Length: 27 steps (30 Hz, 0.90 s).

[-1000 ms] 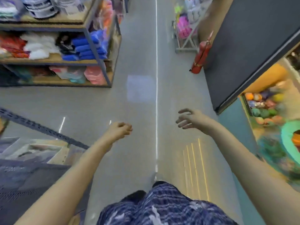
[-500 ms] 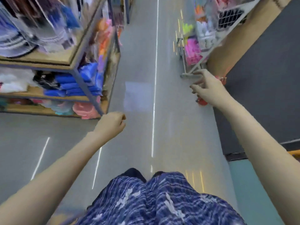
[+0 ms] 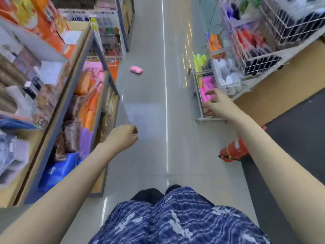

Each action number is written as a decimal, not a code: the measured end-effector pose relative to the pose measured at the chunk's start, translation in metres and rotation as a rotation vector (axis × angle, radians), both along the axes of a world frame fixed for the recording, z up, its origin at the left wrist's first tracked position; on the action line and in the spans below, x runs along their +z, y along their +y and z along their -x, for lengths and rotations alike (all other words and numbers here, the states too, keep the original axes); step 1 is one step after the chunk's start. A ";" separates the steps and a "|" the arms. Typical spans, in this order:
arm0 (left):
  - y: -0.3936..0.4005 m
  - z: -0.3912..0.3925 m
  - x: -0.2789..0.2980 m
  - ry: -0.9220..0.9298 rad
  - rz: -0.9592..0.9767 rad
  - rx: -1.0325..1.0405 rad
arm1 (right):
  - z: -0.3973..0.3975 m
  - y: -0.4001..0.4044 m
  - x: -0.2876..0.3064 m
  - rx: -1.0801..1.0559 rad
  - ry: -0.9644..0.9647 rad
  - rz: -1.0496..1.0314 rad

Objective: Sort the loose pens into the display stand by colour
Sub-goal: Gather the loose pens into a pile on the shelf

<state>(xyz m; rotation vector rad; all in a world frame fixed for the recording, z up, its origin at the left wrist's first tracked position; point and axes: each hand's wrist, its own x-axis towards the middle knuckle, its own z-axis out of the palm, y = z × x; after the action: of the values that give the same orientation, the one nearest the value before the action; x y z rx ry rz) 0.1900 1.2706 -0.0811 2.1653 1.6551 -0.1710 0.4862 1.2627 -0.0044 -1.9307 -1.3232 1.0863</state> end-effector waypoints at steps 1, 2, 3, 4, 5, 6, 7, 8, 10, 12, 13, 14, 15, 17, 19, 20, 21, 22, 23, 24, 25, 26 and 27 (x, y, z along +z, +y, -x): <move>0.028 -0.003 0.002 -0.020 -0.013 0.022 | 0.004 0.036 0.003 0.046 -0.002 -0.019; 0.058 -0.005 0.004 -0.032 -0.034 0.042 | 0.008 0.073 0.004 0.091 -0.008 -0.040; 0.088 -0.007 0.005 -0.035 -0.056 0.058 | 0.011 0.108 0.003 0.125 -0.016 -0.058; 0.120 -0.007 0.005 -0.035 -0.074 0.073 | 0.013 0.143 0.001 0.147 -0.016 -0.067; 0.153 -0.008 0.004 -0.038 -0.083 0.086 | 0.014 0.179 -0.002 0.160 -0.013 -0.072; 0.186 -0.008 0.001 -0.042 -0.086 0.098 | 0.015 0.214 -0.006 0.166 -0.012 -0.073; 0.221 -0.007 -0.001 -0.036 -0.091 0.101 | 0.016 0.249 -0.008 0.169 -0.016 -0.071; 0.257 -0.005 -0.003 -0.026 -0.103 0.094 | 0.016 0.284 -0.009 0.169 -0.018 -0.066; 0.329 0.001 -0.004 -0.020 -0.125 0.080 | 0.016 0.349 -0.006 0.142 0.004 -0.063; 0.398 0.007 0.002 -0.028 -0.137 0.092 | 0.017 0.413 0.002 0.116 0.017 -0.065; 0.429 0.009 0.008 -0.027 -0.146 0.094 | 0.017 0.441 0.007 0.110 0.019 -0.061; 0.460 0.010 0.015 -0.032 -0.154 0.093 | 0.019 0.470 0.012 0.115 0.022 -0.059; 0.490 0.010 0.021 -0.041 -0.160 0.096 | 0.021 0.499 0.015 0.121 0.026 -0.063; 0.548 0.010 0.030 -0.043 -0.156 0.104 | 0.029 0.558 0.018 0.141 0.026 -0.069; 0.611 0.012 0.029 -0.025 -0.171 0.091 | 0.040 0.623 0.015 0.178 -0.002 -0.064; 0.635 0.012 0.028 -0.011 -0.165 0.073 | 0.045 0.648 0.013 0.218 -0.038 -0.066; 0.656 0.014 0.027 0.003 -0.156 0.051 | 0.049 0.672 0.010 0.280 -0.102 -0.082; 0.687 0.017 0.023 0.019 -0.150 0.035 | 0.053 0.707 0.007 0.365 -0.197 -0.103; 0.716 0.020 0.020 0.047 -0.139 0.017 | 0.058 0.740 0.005 0.467 -0.321 -0.119; 0.741 0.025 0.019 0.078 -0.127 0.005 | 0.062 0.772 0.004 0.579 -0.450 -0.128; 0.767 0.030 0.018 0.103 -0.115 0.014 | 0.065 0.803 0.006 0.684 -0.551 -0.125; 0.791 0.037 0.019 0.109 -0.108 0.047 | 0.067 0.838 0.009 0.761 -0.604 -0.116; 0.817 0.045 0.022 0.100 -0.103 0.094 | 0.071 0.875 0.015 0.803 -0.626 -0.105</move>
<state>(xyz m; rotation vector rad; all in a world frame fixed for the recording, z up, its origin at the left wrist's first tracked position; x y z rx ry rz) 0.1453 2.0871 -0.0593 2.1797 1.8556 -0.1721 0.4149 2.1378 0.0104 -1.7397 -2.5840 0.6999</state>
